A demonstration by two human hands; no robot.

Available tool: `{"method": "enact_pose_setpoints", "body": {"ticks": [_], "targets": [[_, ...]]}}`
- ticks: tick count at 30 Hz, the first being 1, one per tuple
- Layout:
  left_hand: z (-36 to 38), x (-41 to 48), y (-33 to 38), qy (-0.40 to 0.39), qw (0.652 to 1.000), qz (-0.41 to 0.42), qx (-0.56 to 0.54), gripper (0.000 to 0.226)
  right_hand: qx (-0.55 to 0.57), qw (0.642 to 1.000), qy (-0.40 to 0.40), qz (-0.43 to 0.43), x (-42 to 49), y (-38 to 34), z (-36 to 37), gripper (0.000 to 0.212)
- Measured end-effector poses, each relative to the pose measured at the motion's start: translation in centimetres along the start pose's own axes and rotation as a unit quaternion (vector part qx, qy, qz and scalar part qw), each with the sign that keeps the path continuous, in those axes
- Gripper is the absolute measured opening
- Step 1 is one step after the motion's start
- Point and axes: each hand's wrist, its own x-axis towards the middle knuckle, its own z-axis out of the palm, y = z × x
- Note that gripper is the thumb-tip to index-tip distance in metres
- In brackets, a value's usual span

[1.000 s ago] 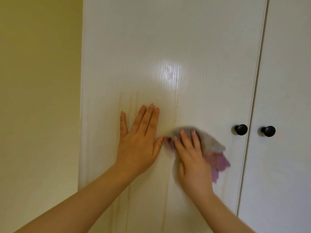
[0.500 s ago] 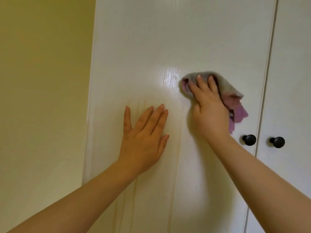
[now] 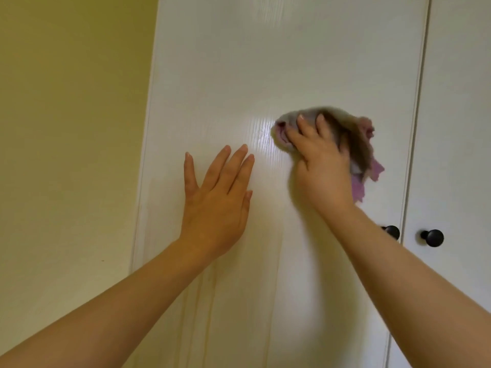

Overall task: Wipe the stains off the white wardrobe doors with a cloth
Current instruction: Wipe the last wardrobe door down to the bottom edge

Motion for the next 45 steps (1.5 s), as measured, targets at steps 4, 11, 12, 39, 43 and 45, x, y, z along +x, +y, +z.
{"method": "enact_pose_setpoints", "body": {"ticks": [4,11,12,39,43,45], "targets": [[-0.8,-0.4,-0.9,0.019,1.000,-0.007,-0.010,0.046,-0.019,0.983,-0.028,-0.181,-8.9,-0.2,3.0,0.056],[-3.1,-1.5,-5.1,0.042,0.997,-0.070,0.015,0.046,0.010,0.999,0.031,0.005,0.6,-2.6,1.2,0.057],[-3.3,-2.1,-5.5,0.041,0.996,-0.075,0.020,0.046,-0.006,0.999,0.034,-0.019,-0.2,-3.6,2.2,0.058],[-3.5,-6.5,-8.7,-0.080,0.982,-0.156,-0.067,0.055,-0.014,0.947,-0.070,-0.313,-3.3,-6.0,5.1,0.053],[-3.5,-6.5,-8.3,-0.106,0.970,-0.184,-0.115,0.064,0.019,0.993,-0.019,-0.116,2.2,-6.3,3.7,0.049],[-3.4,-6.5,-8.0,-0.109,0.965,-0.202,-0.128,0.067,-0.027,0.992,-0.004,-0.124,0.8,-8.3,4.6,0.052]]}}
